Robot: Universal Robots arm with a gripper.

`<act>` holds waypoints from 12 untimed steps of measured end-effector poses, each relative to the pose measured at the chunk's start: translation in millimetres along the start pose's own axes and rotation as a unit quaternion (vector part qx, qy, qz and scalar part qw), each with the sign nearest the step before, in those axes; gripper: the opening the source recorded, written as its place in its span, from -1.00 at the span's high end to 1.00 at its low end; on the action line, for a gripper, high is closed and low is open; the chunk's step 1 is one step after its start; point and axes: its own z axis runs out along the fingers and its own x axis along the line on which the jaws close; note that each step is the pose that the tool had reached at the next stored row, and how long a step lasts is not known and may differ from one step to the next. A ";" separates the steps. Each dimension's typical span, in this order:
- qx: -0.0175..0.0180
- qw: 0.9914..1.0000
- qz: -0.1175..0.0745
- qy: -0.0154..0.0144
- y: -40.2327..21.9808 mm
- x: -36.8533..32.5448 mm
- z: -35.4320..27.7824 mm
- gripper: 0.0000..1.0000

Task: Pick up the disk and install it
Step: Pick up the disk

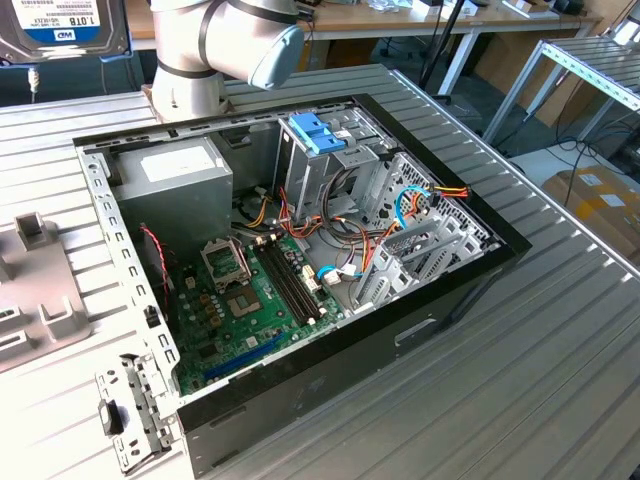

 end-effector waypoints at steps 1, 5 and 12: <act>0.000 1.000 0.000 0.000 0.0 0.2 0.0 0.26; 0.000 1.000 0.000 0.000 -0.3 0.8 0.1 0.26; 0.000 1.000 0.000 0.000 -3.4 1.8 0.5 0.26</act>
